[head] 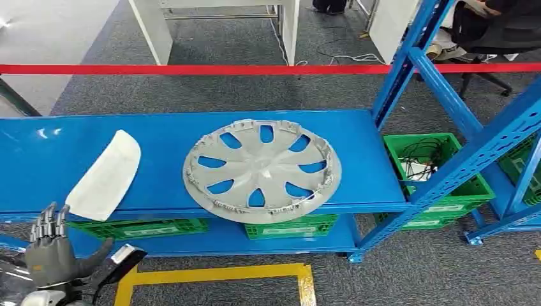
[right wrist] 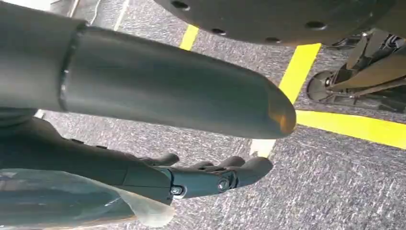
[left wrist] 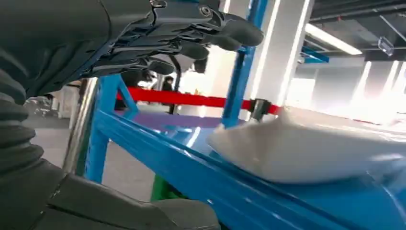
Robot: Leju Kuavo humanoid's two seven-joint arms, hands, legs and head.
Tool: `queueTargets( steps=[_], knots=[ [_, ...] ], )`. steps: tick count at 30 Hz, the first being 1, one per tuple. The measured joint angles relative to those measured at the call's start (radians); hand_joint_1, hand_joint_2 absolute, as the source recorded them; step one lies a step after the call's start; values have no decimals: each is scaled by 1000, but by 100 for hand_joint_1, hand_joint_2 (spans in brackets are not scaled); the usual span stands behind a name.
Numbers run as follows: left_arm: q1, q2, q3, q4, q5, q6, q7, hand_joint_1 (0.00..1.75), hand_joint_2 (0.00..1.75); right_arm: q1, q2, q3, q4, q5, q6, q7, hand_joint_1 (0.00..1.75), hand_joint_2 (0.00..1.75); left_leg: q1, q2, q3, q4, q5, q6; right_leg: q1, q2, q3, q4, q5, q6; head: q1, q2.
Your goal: Take the parts from the cabinet and place them on the table.
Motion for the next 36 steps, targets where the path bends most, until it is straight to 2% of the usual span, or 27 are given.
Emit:
queueTargets(
  steps=[9,14,28,32,36],
  knots=[
    [-107,81,26,89,-65,0,113,0,175,-5,-16,2,0,24,14,3,0,0,0,0,0,0,1,0,0,0,0,1,0,0,0,0],
    [-136,111,24,132,-74,0,134,0,175,-7,-19,2,0,29,19,2,0,0,0,0,0,0,0,0,0,0,0,1,0,0,0,0],
    [-156,135,1,184,-85,0,149,0,175,-11,-24,2,0,34,19,4,0,0,0,0,0,0,0,0,0,0,0,1,0,0,0,0],
    [-165,138,-25,197,-90,0,167,0,175,-13,-26,2,0,36,23,4,0,0,0,0,0,0,0,0,0,1,0,1,0,0,0,0],
    [-183,148,-89,222,-93,0,201,0,175,-14,-27,7,0,50,28,3,0,0,0,0,0,0,0,0,0,0,0,1,0,0,0,0]
  ],
)
